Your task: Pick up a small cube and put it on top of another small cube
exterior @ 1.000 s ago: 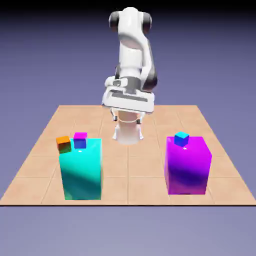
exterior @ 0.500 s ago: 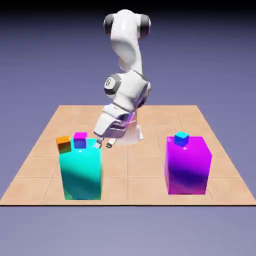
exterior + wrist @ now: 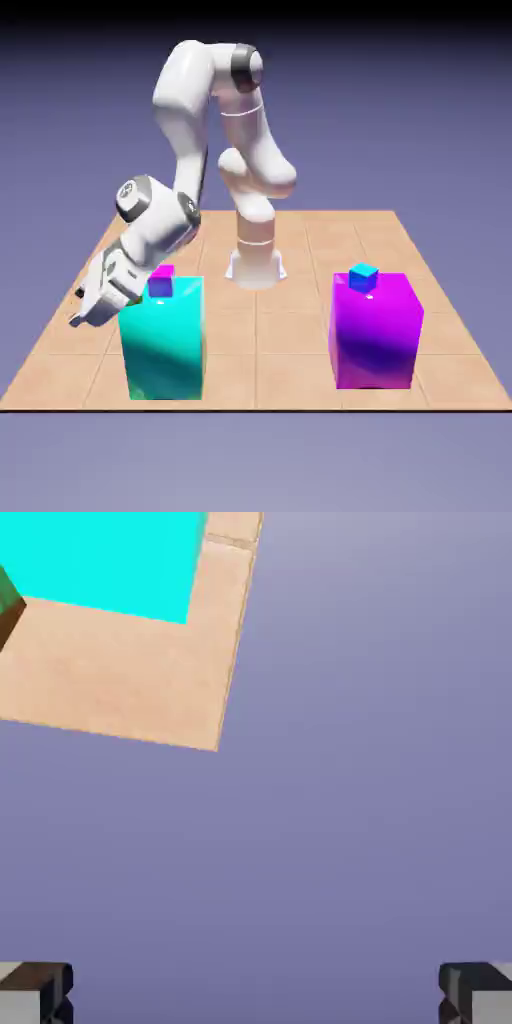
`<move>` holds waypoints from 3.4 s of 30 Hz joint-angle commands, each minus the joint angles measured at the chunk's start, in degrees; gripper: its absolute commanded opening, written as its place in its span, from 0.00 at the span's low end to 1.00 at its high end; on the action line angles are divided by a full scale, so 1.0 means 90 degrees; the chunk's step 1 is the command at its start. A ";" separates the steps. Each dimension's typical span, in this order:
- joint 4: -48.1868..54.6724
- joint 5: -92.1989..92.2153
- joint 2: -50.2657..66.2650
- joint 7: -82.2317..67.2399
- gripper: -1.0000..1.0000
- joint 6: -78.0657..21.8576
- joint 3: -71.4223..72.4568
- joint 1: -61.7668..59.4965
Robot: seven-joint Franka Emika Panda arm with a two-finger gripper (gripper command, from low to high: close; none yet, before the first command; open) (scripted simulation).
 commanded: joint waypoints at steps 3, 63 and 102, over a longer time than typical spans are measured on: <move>-0.0199 -0.0273 0.0152 -0.0663 0.50 0.0183 -0.0489 -0.0363; -0.4864 0.7519 -0.2979 0.6798 0.00 0.1978 -0.4982 0.3187; -0.1473 1.1437 -0.4466 1.7596 0.00 -0.1303 0.2723 -0.4006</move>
